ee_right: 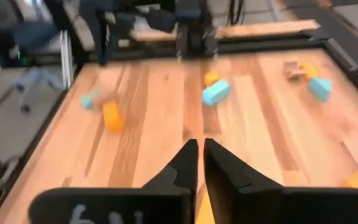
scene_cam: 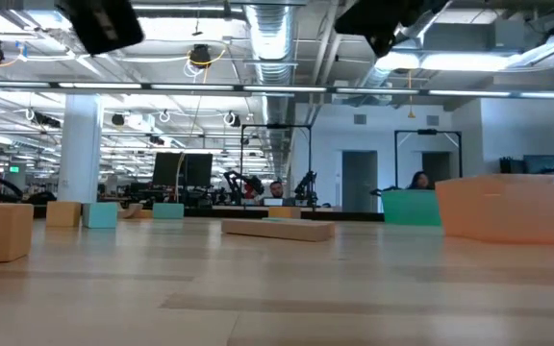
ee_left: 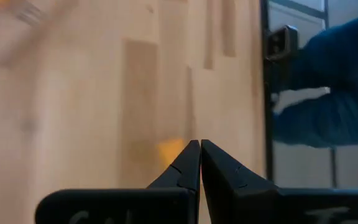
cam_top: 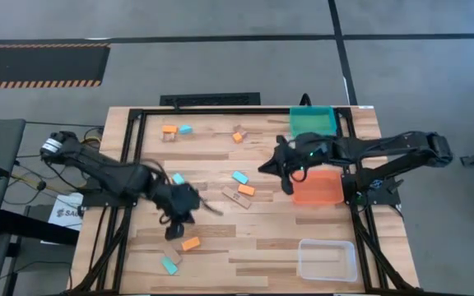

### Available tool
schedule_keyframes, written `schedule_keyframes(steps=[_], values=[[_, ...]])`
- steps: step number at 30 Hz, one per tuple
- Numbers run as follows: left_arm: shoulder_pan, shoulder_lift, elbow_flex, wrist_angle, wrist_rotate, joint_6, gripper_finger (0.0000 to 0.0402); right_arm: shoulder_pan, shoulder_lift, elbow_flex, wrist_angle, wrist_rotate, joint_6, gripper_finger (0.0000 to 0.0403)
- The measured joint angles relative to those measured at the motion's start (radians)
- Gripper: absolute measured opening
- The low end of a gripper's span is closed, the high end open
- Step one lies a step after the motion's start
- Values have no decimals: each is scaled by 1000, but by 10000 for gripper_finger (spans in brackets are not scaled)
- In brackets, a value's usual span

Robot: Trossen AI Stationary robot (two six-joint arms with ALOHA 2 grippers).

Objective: Sort & place blocks by color
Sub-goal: Put the orange block into the orange bin

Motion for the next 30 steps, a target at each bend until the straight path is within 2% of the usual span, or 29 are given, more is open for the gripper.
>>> schedule_keyframes(steps=[5, 9, 12, 18, 22, 27, 30], values=[[-126, 82, 0, -2, -27, -188, 0, 65, 28, 17, -41, 50, 97, 104], [-196, 150, 0, 7, -86, -246, 5, 135, 36, 17, -74, 131, 168, 136], [-226, 196, 0, 18, -107, -274, 26, 180, 35, 18, -101, 167, 215, 160], [-259, 285, 0, 45, -107, -310, 113, 235, 29, 18, -170, 173, 294, 211], [-264, 325, -1, 67, -165, -330, 188, 255, 33, 18, -202, 173, 299, 239], [-255, 341, -1, 58, -314, -389, 268, 257, 45, 17, -230, 172, 315, 244], [-255, 357, -1, 80, -328, -421, 293, 256, 51, 18, -255, 172, 315, 242]])
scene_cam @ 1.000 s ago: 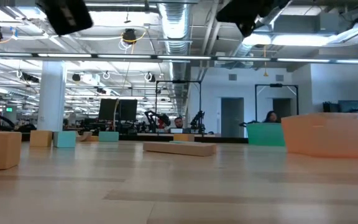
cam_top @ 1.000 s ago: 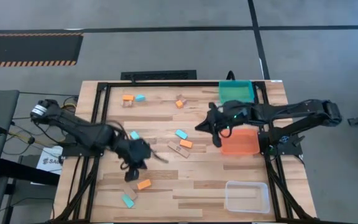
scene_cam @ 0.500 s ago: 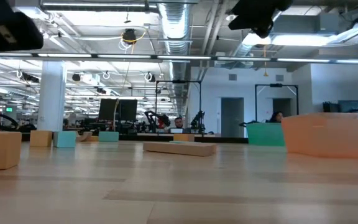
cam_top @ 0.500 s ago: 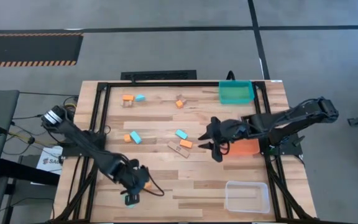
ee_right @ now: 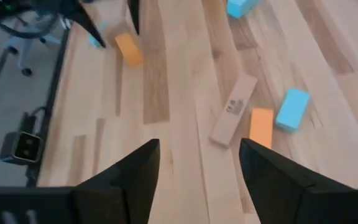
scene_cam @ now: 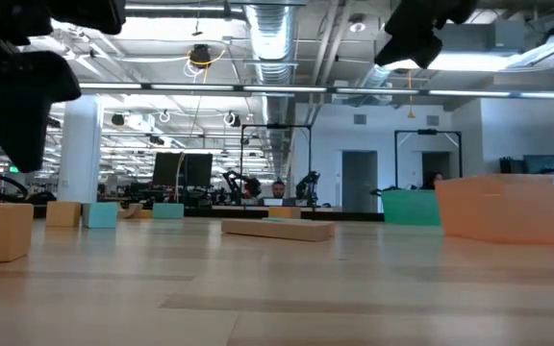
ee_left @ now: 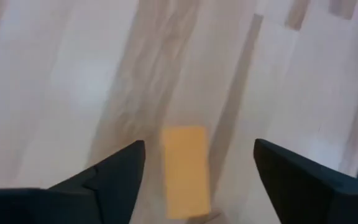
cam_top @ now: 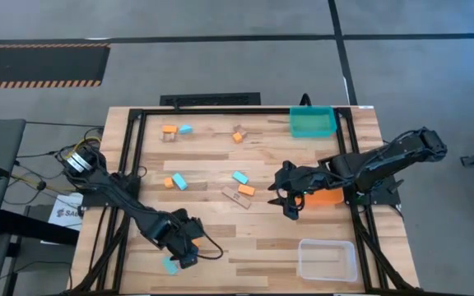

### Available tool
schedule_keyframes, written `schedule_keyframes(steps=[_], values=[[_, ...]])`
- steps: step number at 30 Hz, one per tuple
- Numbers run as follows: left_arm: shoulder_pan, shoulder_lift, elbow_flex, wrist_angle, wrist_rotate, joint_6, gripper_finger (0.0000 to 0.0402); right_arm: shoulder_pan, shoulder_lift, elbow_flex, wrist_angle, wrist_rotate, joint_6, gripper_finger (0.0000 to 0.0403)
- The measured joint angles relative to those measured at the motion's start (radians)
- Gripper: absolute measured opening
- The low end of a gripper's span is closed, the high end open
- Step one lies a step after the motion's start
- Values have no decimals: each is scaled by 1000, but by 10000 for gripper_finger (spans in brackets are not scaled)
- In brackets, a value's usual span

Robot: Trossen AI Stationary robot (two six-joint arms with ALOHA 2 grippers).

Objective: Sort & place blocks by color
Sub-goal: Put the orange block into the orange bin

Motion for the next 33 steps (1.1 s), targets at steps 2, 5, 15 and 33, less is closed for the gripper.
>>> schedule_keyframes(steps=[2, 5, 15, 33], values=[[-4, 5, -1, -6, 1, -7, 298, 1, 0, -2, -12, -2, 0, 240], [-13, 18, -5, 13, -8, -23, 299, 1, 0, 0, -30, -4, 0, 240], [-21, 114, -19, 44, -21, -21, 294, 9, 0, 0, -60, -5, 0, 240], [-24, 147, -19, 70, -1, -14, 101, 41, 0, 0, -97, -23, 9, 240]])
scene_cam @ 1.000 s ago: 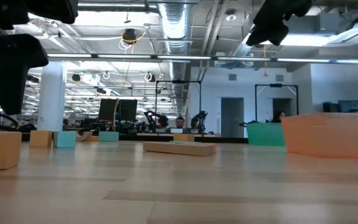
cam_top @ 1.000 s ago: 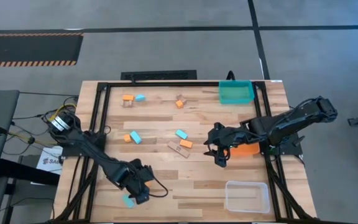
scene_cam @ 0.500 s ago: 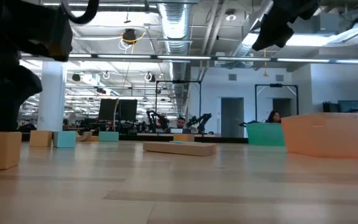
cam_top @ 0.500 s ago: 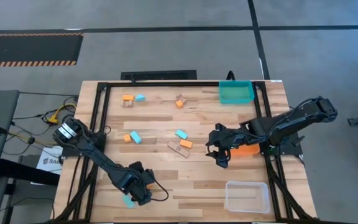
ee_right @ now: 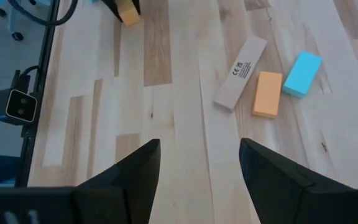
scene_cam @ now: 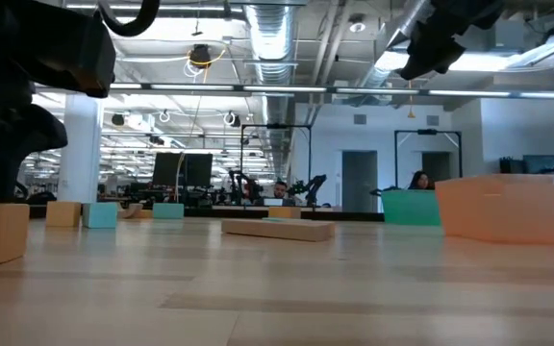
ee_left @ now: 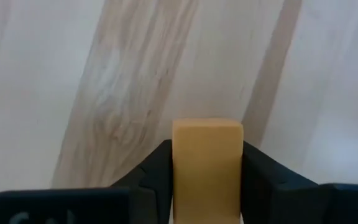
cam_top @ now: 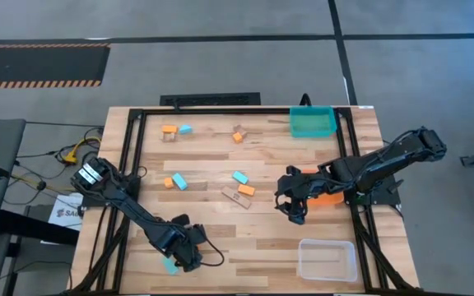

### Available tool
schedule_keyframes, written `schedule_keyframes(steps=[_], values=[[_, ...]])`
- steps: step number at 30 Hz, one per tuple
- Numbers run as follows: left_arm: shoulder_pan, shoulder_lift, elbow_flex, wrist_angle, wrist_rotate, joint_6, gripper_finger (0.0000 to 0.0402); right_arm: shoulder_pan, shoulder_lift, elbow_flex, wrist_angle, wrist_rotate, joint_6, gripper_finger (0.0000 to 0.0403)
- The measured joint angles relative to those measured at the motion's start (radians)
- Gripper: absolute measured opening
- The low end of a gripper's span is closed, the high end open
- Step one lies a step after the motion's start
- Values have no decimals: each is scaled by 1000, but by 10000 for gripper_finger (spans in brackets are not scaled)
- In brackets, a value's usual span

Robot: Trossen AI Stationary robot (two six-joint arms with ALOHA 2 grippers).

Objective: Sort & place blocks by color
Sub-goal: Put the orange block into the orange bin

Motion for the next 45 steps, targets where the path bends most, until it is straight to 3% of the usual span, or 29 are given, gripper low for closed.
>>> schedule_keyframes(steps=[11, 16, 23, 37, 45], values=[[57, -6, 109, -52, 40, 144, 101, 3, -69, 0, -25, -3, 51, 239], [140, -6, 204, -126, -17, 316, 101, 3, -143, 0, -43, 7, 75, 239], [302, -6, 285, -75, -91, 546, 101, 3, -247, 0, -45, 25, 103, 239], [585, 22, 289, 541, -63, 782, 101, 3, -446, 0, -47, 26, 106, 239], [645, 172, 289, 969, 8, 777, 101, 3, -527, 0, -51, 26, 106, 240]])
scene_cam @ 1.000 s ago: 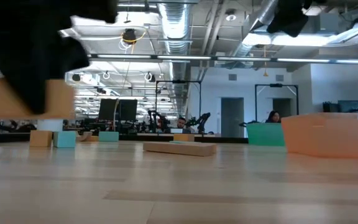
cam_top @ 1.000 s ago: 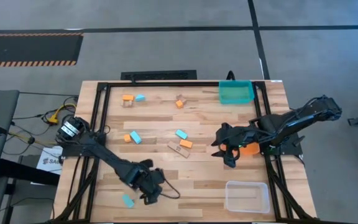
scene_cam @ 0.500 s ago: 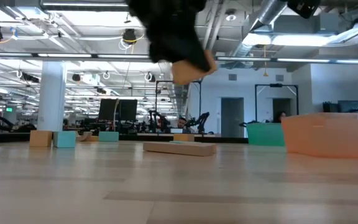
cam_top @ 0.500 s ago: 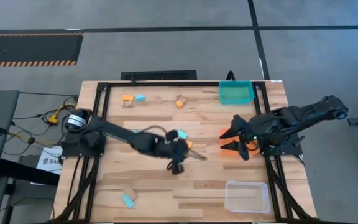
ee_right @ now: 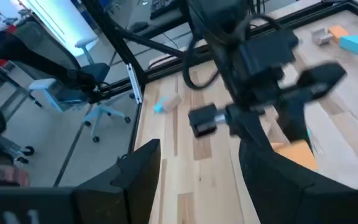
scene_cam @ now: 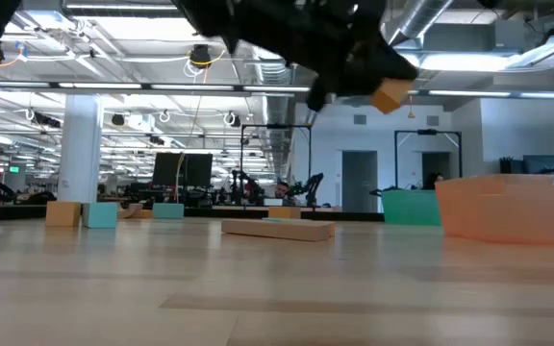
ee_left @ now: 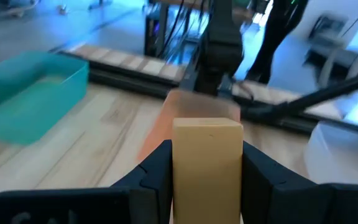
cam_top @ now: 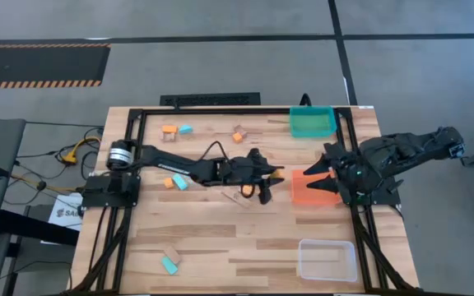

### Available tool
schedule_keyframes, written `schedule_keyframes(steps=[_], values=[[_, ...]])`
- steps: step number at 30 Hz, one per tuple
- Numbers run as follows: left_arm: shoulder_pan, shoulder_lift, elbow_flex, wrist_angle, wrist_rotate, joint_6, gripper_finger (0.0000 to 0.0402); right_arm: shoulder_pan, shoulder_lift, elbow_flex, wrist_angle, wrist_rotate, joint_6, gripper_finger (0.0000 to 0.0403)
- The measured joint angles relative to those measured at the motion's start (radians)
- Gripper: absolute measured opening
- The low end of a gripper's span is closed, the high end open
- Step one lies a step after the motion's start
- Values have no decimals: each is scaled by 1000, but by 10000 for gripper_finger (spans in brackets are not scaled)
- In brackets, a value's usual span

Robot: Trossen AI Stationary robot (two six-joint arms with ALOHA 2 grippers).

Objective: Sort & place blocks by color
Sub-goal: Put the orange block into the orange bin

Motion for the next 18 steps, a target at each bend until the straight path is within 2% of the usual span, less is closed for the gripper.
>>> schedule_keyframes(steps=[6, 11, 18], values=[[10, 146, 22, 311, 21, -33, 101, 0, -26, 0, -1, 9, 1, 240], [11, 281, 155, 320, 38, -89, 101, 0, -29, 0, -26, 11, 5, 240], [14, 457, 416, 273, 83, -21, 101, 0, -27, 0, -34, 11, 14, 240]])
